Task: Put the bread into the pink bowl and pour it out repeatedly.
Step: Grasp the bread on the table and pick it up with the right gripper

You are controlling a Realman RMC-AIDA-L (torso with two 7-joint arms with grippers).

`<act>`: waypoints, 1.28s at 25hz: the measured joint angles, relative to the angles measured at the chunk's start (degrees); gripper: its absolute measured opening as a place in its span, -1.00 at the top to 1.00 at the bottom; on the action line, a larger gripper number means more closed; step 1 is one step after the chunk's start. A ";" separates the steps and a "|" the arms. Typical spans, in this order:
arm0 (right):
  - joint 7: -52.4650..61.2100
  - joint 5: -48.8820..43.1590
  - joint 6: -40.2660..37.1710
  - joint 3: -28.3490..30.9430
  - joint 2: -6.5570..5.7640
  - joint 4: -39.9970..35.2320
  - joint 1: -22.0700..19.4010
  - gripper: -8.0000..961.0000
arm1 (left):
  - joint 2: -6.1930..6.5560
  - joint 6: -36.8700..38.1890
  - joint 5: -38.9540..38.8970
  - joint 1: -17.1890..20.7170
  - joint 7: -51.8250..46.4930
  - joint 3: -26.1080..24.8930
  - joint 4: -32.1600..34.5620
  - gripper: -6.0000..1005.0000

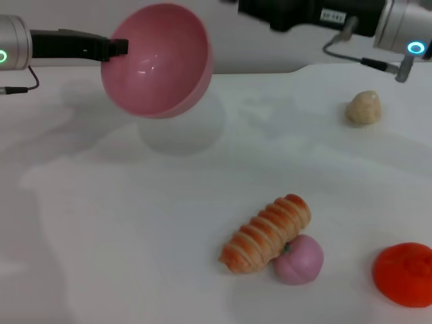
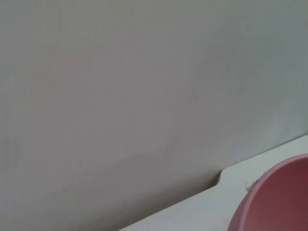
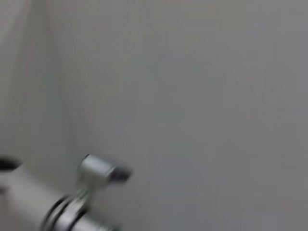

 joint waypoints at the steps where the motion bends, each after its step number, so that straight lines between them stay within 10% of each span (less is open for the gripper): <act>1: 2.46 -3.56 -1.93 1.31 -0.04 -0.93 0.41 0.27 | 0.00 0.07 0.00 0.05 0.10 -0.01 -0.23 0.92; 9: 14.92 -24.17 -11.23 11.19 1.59 -12.42 -0.30 0.27 | 0.36 1.82 0.90 0.29 0.09 -0.01 -0.32 0.92; 22: 26.96 -35.48 -34.82 16.80 0.53 -17.21 5.47 0.26 | 2.16 4.18 2.61 0.65 -0.91 -0.68 -0.38 0.92; 32: 37.35 -53.86 -38.29 15.74 4.63 -19.31 9.44 0.19 | 2.07 4.46 3.45 0.48 -1.04 -0.72 -0.36 0.92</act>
